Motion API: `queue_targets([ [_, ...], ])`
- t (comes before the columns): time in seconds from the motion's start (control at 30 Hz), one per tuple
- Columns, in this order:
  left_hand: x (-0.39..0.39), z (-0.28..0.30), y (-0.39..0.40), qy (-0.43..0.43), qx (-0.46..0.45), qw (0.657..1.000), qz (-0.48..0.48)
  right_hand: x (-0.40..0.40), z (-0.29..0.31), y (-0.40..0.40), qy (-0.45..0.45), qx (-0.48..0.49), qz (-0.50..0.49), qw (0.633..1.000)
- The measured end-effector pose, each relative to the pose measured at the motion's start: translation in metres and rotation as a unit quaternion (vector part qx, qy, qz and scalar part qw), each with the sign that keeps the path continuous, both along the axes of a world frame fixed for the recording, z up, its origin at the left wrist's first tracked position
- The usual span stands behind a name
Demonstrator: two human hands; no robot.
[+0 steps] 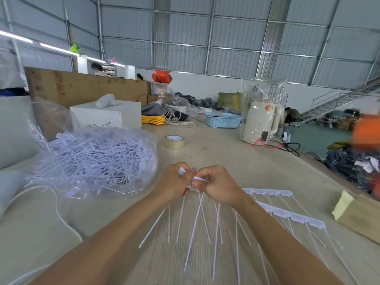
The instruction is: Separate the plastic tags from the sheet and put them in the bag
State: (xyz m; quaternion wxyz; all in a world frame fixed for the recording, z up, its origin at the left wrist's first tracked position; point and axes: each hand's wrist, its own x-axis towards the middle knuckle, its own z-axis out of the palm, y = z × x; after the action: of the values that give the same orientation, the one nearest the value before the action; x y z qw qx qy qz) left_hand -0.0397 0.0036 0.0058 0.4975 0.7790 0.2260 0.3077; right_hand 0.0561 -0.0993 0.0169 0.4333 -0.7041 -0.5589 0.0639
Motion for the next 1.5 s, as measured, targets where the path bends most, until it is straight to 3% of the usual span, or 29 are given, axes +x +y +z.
queue_targets([
  [0.17,-0.007,0.005,0.003,0.089,-0.074,0.993,-0.008,0.002,0.001,0.000,-0.142,-0.044,0.012,0.989],
  [0.37,-0.021,0.031,0.003,0.115,-0.055,0.991,-0.048,0.007,0.004,0.000,-0.055,0.005,0.002,0.998],
  [0.57,-0.039,0.060,-0.003,0.159,-0.011,0.981,-0.106,-0.003,0.017,0.003,-0.062,-0.021,0.033,0.997],
  [0.77,-0.101,0.079,0.024,0.189,-0.046,0.966,-0.170,-0.013,0.022,0.008,-0.078,-0.020,0.068,0.994],
  [0.83,-0.130,0.084,0.046,0.195,-0.059,0.968,-0.144,-0.011,0.019,0.008,-0.068,-0.012,0.078,0.995],
  [1.0,-0.146,0.075,0.112,0.211,-0.026,0.974,0.072,-0.010,0.013,0.010,-0.055,-0.023,0.086,0.994],
  [1.2,-0.088,0.042,0.146,0.151,0.067,0.975,0.148,-0.005,0.007,0.010,-0.038,-0.032,0.085,0.995],
  [1.3,-0.056,0.035,0.153,0.135,0.173,0.956,0.194,-0.002,0.004,0.009,-0.044,-0.033,0.087,0.995],
  [1.4,-0.038,0.031,0.160,0.090,0.219,0.937,0.255,0.001,0.001,0.008,-0.052,-0.032,0.086,0.994],
  [1.5,-0.029,0.018,0.164,0.210,0.345,0.876,0.265,0.001,0.000,0.009,-0.055,-0.035,0.081,0.995],
])
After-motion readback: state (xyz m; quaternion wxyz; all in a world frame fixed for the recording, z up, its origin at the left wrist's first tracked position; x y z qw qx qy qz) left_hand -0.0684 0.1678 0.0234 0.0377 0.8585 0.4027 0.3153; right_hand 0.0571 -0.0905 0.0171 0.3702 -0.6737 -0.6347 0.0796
